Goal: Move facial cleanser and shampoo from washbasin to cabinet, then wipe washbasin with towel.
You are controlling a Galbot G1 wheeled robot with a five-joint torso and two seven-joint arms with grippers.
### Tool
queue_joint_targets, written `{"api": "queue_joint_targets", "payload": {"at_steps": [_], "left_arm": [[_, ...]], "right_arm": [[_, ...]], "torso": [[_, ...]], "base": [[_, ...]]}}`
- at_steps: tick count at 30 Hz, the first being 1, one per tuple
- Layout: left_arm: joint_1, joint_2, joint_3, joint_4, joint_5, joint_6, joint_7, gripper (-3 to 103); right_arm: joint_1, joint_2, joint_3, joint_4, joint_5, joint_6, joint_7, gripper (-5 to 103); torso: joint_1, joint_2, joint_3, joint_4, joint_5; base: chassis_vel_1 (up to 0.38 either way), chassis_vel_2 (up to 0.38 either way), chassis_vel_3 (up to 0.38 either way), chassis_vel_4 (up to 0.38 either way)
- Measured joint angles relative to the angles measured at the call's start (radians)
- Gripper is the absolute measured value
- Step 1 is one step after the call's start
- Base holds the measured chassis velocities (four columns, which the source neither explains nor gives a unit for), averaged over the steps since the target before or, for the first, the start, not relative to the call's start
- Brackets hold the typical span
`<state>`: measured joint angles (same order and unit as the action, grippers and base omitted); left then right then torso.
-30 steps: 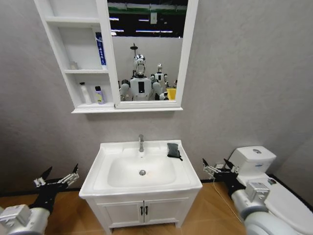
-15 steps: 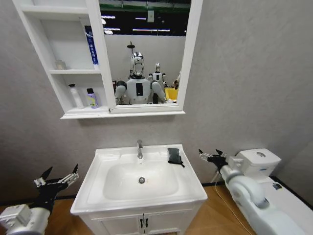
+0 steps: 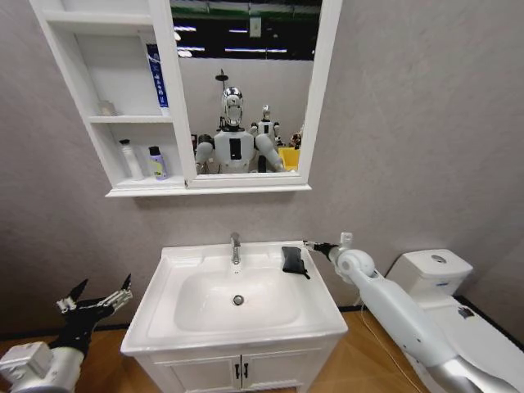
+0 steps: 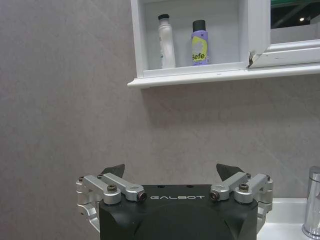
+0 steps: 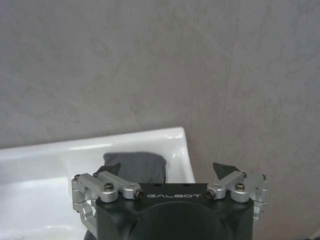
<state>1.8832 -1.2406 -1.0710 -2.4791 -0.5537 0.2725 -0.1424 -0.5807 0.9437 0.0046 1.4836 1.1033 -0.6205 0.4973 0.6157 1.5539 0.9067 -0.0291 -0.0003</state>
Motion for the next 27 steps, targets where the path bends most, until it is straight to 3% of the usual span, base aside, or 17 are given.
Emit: {"api": "queue_joint_targets", "payload": {"at_steps": [6, 22, 27], "left_arm": [[0.0, 0.0, 0.0, 0.0, 0.0, 0.0, 0.0, 100], [0.0, 0.0, 0.0, 0.0, 0.0, 0.0, 0.0, 100], [0.0, 0.0, 0.0, 0.0, 0.0, 0.0, 0.0, 100]], "right_arm": [[0.06, 0.039, -0.094, -0.062, 0.052, -0.016, 0.063, 100], [0.173, 0.081, -0.197, -0.211, 0.133, -0.033, 0.055, 100], [0.193, 0.103, -0.208, -0.263, 0.12, -0.045, 0.0, 100]], "torso": [[0.0, 0.0, 0.0, 0.0, 0.0002], [0.0, 0.0, 0.0, 0.0001, 0.0002], [0.0, 0.0, 0.0, 0.0001, 0.0002]], "base": [[0.0, 0.0, 0.0, 0.0], [0.0, 0.0, 0.0, 0.0], [0.0, 0.0, 0.0, 0.0]]}}
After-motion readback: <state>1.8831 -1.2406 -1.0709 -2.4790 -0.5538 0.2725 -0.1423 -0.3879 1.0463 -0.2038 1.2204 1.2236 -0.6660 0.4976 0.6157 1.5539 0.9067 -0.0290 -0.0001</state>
